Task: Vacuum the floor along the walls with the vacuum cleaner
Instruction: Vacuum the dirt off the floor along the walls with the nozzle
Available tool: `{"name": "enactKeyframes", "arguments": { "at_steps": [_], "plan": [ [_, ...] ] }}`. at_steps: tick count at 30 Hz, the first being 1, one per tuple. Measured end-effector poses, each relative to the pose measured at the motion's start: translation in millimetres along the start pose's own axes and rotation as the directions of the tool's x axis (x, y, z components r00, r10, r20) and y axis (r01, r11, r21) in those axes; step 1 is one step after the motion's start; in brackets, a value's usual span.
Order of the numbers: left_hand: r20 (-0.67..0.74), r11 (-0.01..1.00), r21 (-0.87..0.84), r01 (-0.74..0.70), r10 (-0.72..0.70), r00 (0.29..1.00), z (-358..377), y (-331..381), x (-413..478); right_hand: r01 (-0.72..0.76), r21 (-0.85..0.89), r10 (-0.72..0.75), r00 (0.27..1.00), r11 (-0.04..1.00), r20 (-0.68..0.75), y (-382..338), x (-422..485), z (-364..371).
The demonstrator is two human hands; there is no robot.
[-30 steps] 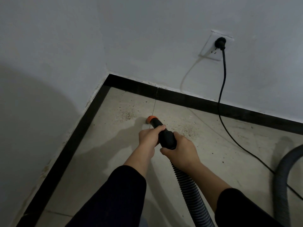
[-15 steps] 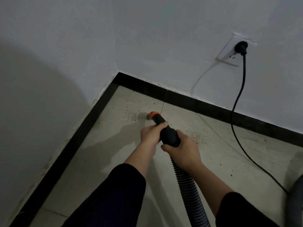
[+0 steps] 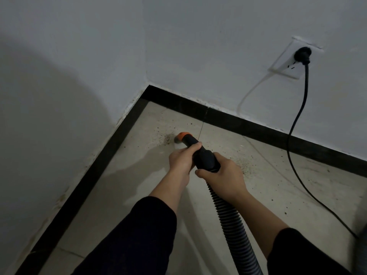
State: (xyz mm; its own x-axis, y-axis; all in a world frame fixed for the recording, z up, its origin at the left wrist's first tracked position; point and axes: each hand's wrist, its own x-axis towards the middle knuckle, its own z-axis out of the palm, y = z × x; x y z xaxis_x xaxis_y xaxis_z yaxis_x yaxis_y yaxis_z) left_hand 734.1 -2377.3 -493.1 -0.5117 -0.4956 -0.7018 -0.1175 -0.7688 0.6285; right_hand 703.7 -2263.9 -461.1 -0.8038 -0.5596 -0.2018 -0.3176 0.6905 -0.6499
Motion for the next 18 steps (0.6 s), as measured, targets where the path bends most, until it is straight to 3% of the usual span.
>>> {"name": "enactKeyframes", "arguments": {
  "at_steps": [18],
  "plan": [
    [-0.059, 1.000, 0.017, 0.005, -0.004, 0.998, -28.0, 10.2, 0.3, 0.047, -0.033, -0.045, 0.998, 0.998, 0.048, -18.8, -3.8, 12.5]
  ]
}}
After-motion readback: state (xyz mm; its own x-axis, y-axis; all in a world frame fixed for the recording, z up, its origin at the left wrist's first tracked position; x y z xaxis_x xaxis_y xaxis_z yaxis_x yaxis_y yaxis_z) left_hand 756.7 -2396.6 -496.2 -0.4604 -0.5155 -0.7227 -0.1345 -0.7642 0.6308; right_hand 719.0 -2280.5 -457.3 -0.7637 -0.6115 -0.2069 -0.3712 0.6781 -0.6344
